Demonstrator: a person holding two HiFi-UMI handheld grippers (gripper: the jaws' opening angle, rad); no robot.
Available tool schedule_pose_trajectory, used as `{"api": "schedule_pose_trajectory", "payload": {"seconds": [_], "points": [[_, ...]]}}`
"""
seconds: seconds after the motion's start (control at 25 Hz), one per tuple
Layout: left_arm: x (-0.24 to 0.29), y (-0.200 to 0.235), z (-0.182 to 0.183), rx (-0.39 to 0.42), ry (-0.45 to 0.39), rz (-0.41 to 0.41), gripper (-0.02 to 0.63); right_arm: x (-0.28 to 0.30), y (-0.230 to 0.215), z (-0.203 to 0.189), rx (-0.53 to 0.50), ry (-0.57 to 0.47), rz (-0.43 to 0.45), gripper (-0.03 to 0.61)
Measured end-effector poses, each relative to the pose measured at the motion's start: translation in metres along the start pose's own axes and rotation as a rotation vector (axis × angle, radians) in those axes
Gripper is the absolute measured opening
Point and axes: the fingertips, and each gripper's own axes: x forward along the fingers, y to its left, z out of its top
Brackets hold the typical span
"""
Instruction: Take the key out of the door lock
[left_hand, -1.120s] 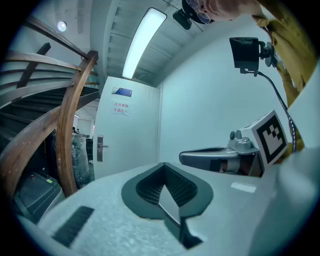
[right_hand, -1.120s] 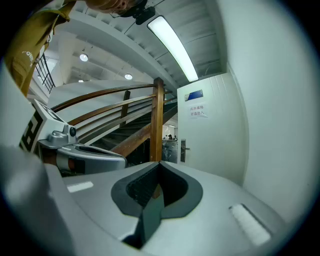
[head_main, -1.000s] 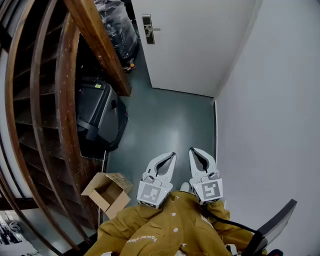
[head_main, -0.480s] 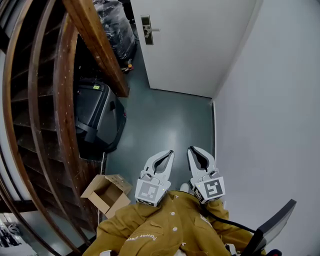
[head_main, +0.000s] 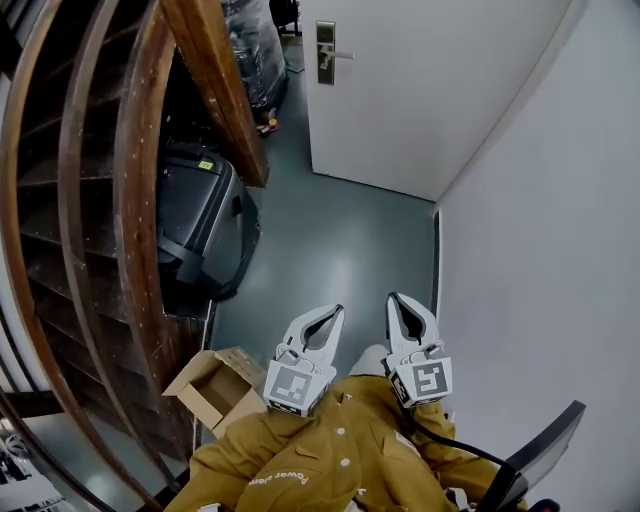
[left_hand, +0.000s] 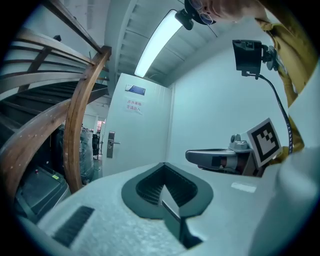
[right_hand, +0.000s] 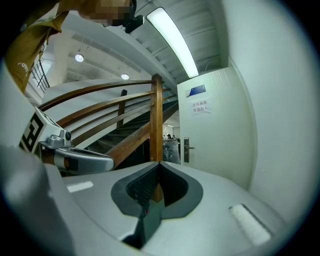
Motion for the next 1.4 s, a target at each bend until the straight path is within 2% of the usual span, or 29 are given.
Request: {"api": "schedule_pose_trajectory", "payload": {"seconds": [0.08,0.24,0.4,0.52,0.72,0.88,1.16,1.4], "points": [[0.004,0.019,-0.007,-0.031,0.027,0.015,-0.002,0.016,0.000,-0.005,0.019,0.022,0.004,0.006],[0.039,0.052,0.004,-0.022,-0.036,0.024,-0.002,0.056,-0.019,-0.003,0.008,0.025,0.011,0.006],[0.100,0.090,-0.010,-0.056,0.051,0.028,-0.002,0.113,-0.069,-0.017,0.012,0.040,-0.003,0.006],[0.165,0.122,-0.010,-0.063,0.050,0.037,-0.002,0.168,-0.116,-0.012,-0.014,0.023,0.015,0.006],[0.289,0.156,0.034,-0.030,0.061,0.044,-0.002,0.246,-0.203,0.028,-0.016,0.009,0.075,0.006],[0.356,0.183,0.060,-0.024,0.051,0.069,-0.002,0.301,-0.257,0.044,-0.004,-0.002,0.090,0.006],[0.415,0.260,0.065,-0.049,0.059,0.108,-0.002,0.392,-0.287,0.046,0.020,0.025,0.123,0.006],[0.472,0.333,0.074,-0.046,0.070,0.057,-0.002,0.475,-0.307,0.053,0.021,0.041,0.077,0.006]]}}
